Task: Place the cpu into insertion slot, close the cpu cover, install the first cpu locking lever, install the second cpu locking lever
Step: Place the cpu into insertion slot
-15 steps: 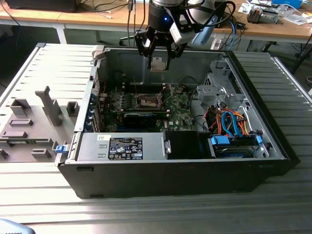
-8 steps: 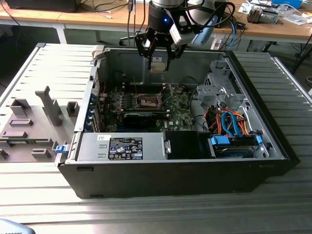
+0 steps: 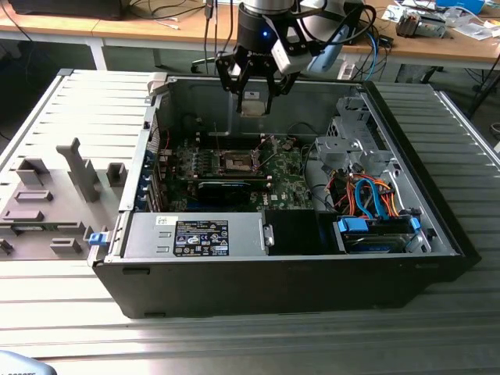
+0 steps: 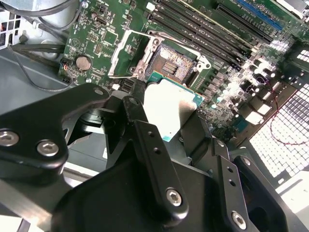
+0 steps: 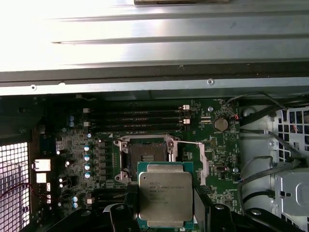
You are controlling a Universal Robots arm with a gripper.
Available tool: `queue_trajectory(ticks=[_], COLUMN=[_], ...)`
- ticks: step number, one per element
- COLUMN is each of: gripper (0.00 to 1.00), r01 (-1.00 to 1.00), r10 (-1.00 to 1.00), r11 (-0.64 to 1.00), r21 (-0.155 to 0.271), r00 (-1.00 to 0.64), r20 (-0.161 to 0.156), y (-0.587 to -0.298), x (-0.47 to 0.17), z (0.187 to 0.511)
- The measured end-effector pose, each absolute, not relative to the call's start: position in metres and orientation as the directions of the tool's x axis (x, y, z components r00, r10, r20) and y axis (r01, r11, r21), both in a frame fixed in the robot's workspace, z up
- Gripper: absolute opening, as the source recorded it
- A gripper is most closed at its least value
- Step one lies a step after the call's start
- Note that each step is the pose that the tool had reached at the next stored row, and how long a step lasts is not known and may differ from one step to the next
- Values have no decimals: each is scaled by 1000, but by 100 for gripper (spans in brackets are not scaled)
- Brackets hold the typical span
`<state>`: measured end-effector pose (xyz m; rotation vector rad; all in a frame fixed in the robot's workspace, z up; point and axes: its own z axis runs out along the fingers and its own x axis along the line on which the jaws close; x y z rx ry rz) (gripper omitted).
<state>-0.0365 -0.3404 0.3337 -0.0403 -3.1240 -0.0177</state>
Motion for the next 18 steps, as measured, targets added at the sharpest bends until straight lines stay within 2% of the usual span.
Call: queue_trajectory(ticks=[18], gripper=[55], r01=[26], r10=[26], r11=[1000], r21=[11], r00=[-1000], r20=[17], y=[-340], x=[-37], z=[330])
